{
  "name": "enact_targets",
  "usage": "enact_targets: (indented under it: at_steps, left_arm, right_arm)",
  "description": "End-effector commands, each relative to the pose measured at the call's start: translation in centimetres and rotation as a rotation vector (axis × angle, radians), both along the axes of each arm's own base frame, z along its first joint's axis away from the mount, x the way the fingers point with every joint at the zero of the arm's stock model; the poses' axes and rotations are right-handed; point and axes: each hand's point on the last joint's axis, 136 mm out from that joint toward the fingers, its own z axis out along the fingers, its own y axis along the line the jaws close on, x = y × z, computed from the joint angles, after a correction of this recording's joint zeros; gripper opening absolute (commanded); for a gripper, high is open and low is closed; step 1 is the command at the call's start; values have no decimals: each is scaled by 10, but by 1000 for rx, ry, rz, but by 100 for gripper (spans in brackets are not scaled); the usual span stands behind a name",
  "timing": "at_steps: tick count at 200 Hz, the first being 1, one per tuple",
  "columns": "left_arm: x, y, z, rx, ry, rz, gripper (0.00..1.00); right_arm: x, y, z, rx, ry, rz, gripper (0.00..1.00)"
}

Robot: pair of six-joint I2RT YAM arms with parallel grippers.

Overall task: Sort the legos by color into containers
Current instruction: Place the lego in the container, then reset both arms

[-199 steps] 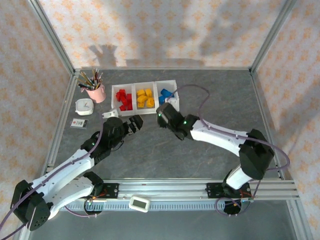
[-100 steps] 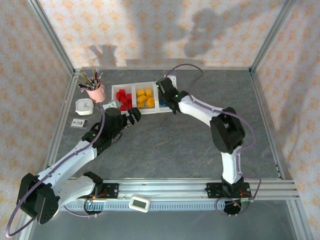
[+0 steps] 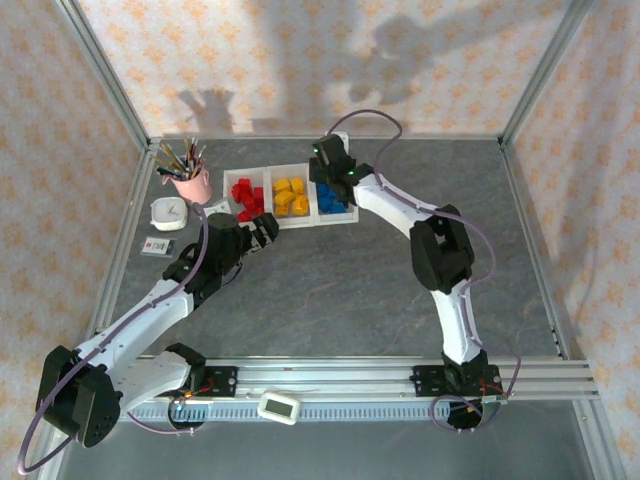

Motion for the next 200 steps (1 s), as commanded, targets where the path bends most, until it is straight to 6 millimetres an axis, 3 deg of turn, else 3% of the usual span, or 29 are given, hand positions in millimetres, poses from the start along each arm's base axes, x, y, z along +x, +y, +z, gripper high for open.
enact_targets:
  at_steps: [1, 22, 32, 40, 60, 70, 96, 113, 121, 136, 155, 180, 200]
  left_arm:
    - [8, 3, 11, -3, -41, 7, 99]
    - [10, 14, 15, 25, -51, 39, 99]
    - [11, 26, 19, 62, -60, 76, 99]
    - [12, 39, 23, 105, -73, 123, 99]
    - [12, 86, 27, 219, -98, 297, 99]
    - [9, 114, 29, 294, -111, 407, 99]
    - [-7, 179, 25, 497, -132, 647, 99]
    - [-14, 202, 15, 591, -150, 703, 99]
    - [-12, 204, 8, 628, -171, 656, 99]
    - [-10, 205, -4, 669, -223, 610, 99]
    - [-3, 193, -11, 637, -337, 528, 99]
    - [2, 172, -6, 615, -513, 430, 99]
    - [19, 159, -18, 617, -512, 338, 99]
  right_arm:
    - [-23, -13, 67, 79, -107, 0, 74]
    - [-50, -40, 84, 88, -160, -39, 80]
    - [-64, -59, 92, 86, -194, -76, 90]
    - [-75, -81, 97, 72, -226, -133, 99]
    - [-101, -147, 100, 28, -307, -318, 100]
    - [-113, -185, 96, 17, -334, -424, 100]
    - [-151, -287, 58, -40, -394, -694, 100]
    - [-172, -334, 20, -83, -395, -805, 100]
    - [-182, -349, 16, -78, -427, -843, 100]
    - [-189, -361, -3, -62, -455, -822, 100]
    - [-180, -354, -26, -43, -444, -702, 100]
    - [-161, -330, -24, -25, -482, -530, 100]
    - [-150, -309, -18, -6, -540, -391, 100]
